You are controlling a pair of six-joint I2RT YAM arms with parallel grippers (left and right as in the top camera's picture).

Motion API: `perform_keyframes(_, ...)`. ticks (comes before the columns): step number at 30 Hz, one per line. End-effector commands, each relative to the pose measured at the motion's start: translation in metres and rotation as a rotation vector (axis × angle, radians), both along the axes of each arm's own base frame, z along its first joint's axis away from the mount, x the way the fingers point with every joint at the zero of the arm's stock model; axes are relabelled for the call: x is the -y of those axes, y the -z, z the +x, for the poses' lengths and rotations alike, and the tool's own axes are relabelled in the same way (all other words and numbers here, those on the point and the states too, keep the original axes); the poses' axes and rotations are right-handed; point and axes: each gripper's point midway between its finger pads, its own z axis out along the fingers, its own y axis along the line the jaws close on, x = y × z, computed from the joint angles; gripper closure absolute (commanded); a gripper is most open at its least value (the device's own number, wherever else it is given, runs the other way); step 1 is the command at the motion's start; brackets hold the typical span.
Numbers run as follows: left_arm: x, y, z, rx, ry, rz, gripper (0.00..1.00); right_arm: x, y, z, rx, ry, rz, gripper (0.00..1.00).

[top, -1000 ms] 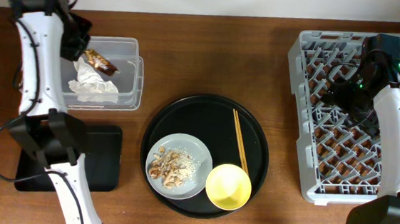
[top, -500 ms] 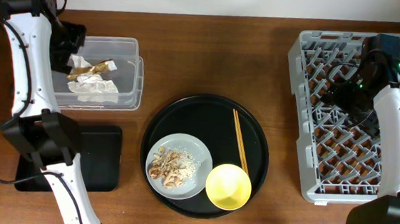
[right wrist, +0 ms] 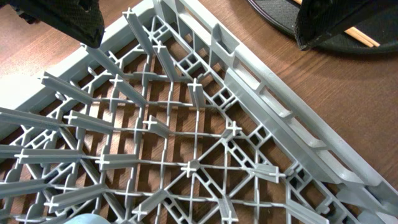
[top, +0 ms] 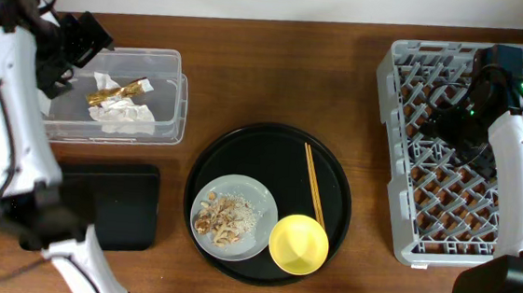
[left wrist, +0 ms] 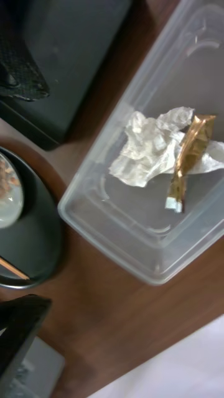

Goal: Sort waste into correct bins and load items into the dishwasher rack
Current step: 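Move the left gripper over to the white plate of food scraps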

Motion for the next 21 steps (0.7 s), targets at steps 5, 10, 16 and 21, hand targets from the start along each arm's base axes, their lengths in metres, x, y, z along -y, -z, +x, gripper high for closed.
perform_keyframes(5, 0.017, -0.014, -0.099, -0.072, 0.071, 0.034, 0.01, 0.005, 0.000, -0.001, -0.006, 0.018, -0.017, 0.01)
perform_keyframes(10, 0.019, -0.001, -0.143, -0.130, 0.059, 0.068, 0.01, 0.005, 0.000, -0.001, -0.006, 0.018, -0.017, 0.01)
perform_keyframes(16, 0.020, -0.016, -0.181, -0.035, 0.039, 0.143, 0.01, 0.005, 0.000, -0.001, -0.006, 0.018, -0.017, 0.01)
perform_keyframes(21, 0.028, -0.014, -0.216, 0.020, 0.035, 0.157, 0.01, 0.005, 0.000, -0.001, -0.006, 0.018, -0.017, 0.01)
